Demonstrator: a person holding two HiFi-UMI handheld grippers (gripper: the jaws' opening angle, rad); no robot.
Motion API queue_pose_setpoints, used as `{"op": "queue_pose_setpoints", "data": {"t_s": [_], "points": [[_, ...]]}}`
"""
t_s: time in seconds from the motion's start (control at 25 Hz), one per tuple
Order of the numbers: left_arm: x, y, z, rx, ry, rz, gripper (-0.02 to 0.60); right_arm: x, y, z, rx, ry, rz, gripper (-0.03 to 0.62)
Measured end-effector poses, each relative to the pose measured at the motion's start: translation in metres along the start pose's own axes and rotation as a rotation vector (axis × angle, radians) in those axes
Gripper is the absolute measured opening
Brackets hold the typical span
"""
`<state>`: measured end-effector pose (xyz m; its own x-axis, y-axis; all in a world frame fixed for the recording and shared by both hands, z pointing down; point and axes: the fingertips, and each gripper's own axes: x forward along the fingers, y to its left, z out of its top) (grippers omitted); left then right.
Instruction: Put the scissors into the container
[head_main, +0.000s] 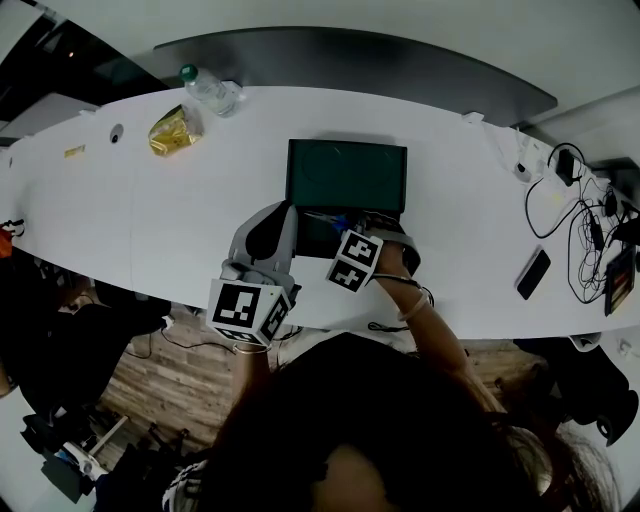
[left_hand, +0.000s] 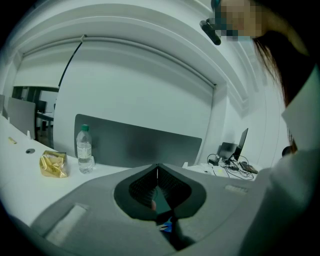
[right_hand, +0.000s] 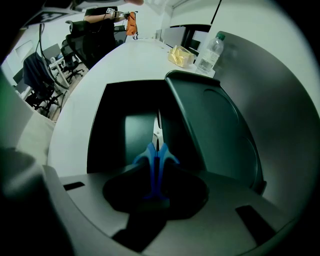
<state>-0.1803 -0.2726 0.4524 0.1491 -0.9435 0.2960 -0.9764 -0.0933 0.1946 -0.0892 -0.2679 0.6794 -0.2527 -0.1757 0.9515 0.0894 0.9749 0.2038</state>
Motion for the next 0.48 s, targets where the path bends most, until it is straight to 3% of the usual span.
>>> {"op": "queue_pose_setpoints", "data": {"t_s": [0.48], "points": [[-0.0012,-0.0042,-0.0007,0.005,0.003,-0.013,0.014,-0.0046,-0.0002,0.0030,0.021,-0.029,0.010,0.115]]}}
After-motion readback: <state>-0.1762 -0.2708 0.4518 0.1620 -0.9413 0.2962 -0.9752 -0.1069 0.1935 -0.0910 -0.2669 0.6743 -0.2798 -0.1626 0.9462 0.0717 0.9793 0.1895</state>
